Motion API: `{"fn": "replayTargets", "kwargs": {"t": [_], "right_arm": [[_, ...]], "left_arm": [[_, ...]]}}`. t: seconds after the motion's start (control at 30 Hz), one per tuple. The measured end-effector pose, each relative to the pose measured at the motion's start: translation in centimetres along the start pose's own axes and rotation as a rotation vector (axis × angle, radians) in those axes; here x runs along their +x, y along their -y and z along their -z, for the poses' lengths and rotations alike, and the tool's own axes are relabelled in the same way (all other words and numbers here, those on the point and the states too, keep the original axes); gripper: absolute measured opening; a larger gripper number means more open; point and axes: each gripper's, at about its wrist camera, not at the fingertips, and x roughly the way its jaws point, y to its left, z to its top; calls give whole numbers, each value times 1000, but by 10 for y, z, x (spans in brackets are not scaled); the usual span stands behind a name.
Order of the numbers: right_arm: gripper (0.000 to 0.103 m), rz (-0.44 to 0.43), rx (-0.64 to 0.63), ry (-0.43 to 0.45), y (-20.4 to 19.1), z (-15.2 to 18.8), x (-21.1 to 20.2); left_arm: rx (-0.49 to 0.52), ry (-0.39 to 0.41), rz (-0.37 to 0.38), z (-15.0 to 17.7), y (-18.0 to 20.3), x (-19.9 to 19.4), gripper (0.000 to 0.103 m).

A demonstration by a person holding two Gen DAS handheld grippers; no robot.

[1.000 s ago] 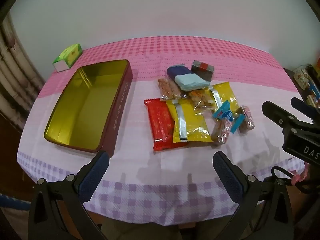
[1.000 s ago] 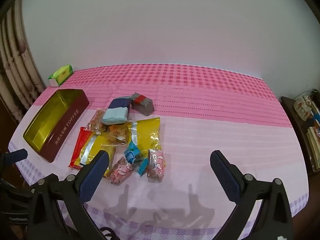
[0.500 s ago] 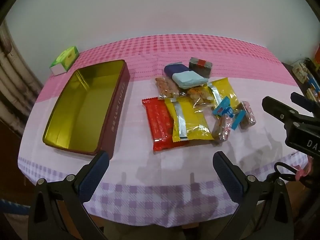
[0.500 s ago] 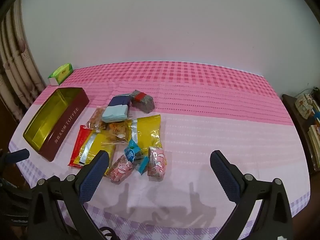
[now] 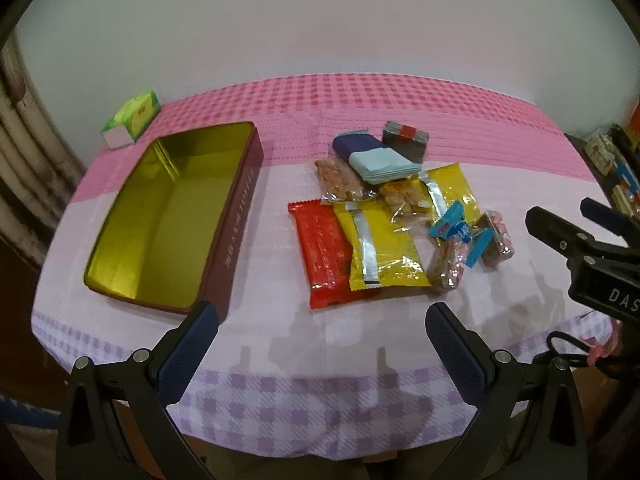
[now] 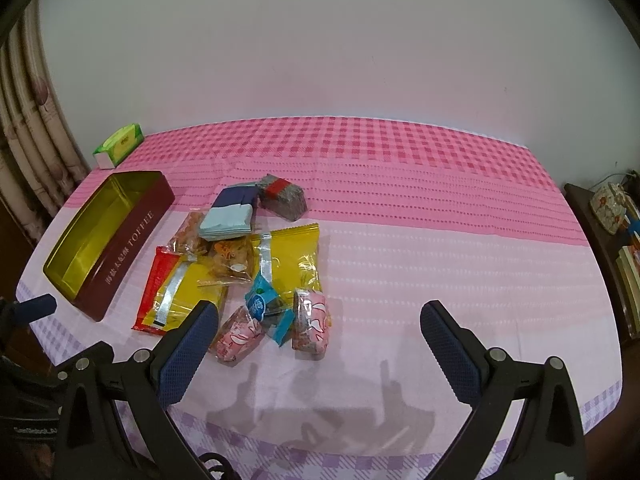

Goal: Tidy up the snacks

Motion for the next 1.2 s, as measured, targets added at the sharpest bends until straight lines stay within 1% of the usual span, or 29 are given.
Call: {"fn": "replayTargets", "kwargs": {"t": [0.13,0.33,0.43,0.57,0.73,1.2], "right_arm": [[101,1,0,0,0,0,0],[101,1,-1,-1,1,0,-1],[101,2,0,-1,0,0,0],[101,0,-1,-4,0,-1,0],[101,-2,-1,-8,0,-1,0],[101,-3,-14,-20,-1,0,2]], "left_arm": [[10,-20,3,-1,2,2,103],[-10,4,-8,-3,1,0,103],[-3,6,-22,-3,-1,1,103],[-12,10,-22,-3,-2,2,103],[4,24,-29,-3,0,1,103],[8,7,-19,-3,-2,5,103]]}}
